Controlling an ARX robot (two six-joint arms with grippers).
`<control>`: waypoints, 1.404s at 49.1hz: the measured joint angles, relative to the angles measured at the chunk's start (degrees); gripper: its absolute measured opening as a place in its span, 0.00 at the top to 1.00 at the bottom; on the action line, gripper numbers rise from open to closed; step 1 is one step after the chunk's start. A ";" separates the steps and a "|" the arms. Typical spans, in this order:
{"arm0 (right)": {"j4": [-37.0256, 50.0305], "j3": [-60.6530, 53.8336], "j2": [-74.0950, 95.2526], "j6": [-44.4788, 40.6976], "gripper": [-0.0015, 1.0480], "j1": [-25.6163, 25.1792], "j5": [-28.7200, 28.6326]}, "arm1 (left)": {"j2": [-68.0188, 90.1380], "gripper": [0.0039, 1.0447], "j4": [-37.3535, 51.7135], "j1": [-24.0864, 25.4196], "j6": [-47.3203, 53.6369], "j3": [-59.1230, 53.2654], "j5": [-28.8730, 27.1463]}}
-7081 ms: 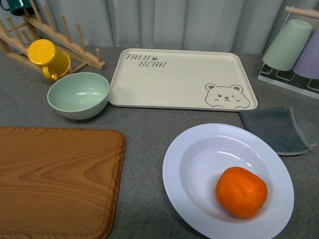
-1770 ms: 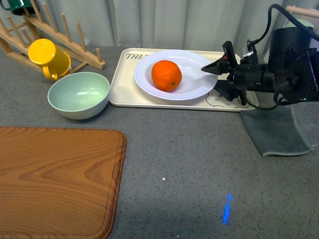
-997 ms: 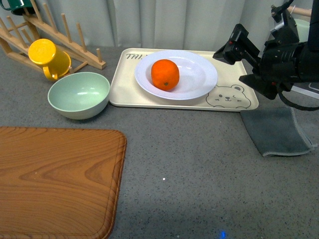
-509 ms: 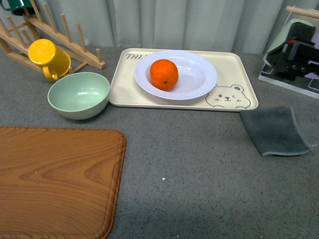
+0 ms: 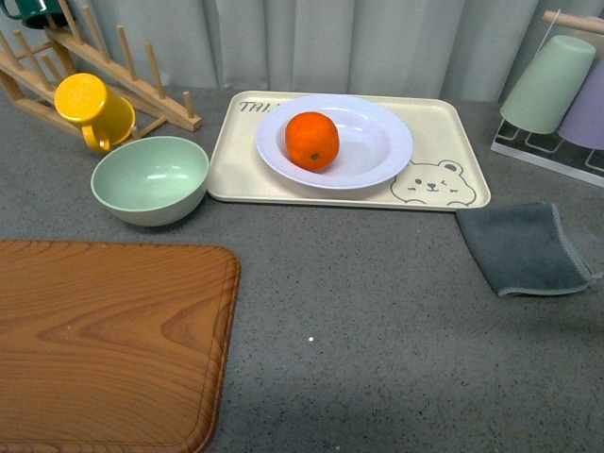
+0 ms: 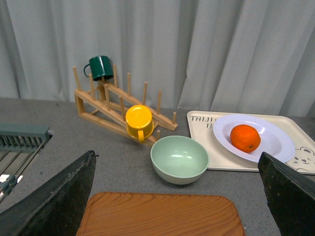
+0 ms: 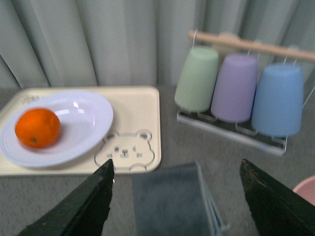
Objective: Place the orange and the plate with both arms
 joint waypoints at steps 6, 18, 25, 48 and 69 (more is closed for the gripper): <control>5.14 -4.61 -8.07 -2.12 0.57 -1.86 -1.66 | 0.02 0.06 0.00 0.00 0.00 0.00 -0.09; -9.62 -8.81 -25.55 -2.71 0.99 -6.69 -7.54 | 0.02 0.06 0.00 0.00 0.00 0.00 -0.09; -19.91 -9.66 -37.97 -2.73 0.99 -8.15 -7.85 | 0.02 0.06 0.00 0.00 0.00 0.00 -0.09; -36.94 -11.32 -57.27 -2.73 0.99 -8.20 -7.96 | 0.02 0.06 0.00 0.00 0.00 0.00 -0.09; -50.18 -11.32 -71.12 -2.73 0.99 -8.20 -7.98 | 0.02 0.06 0.00 0.00 0.00 0.00 -0.09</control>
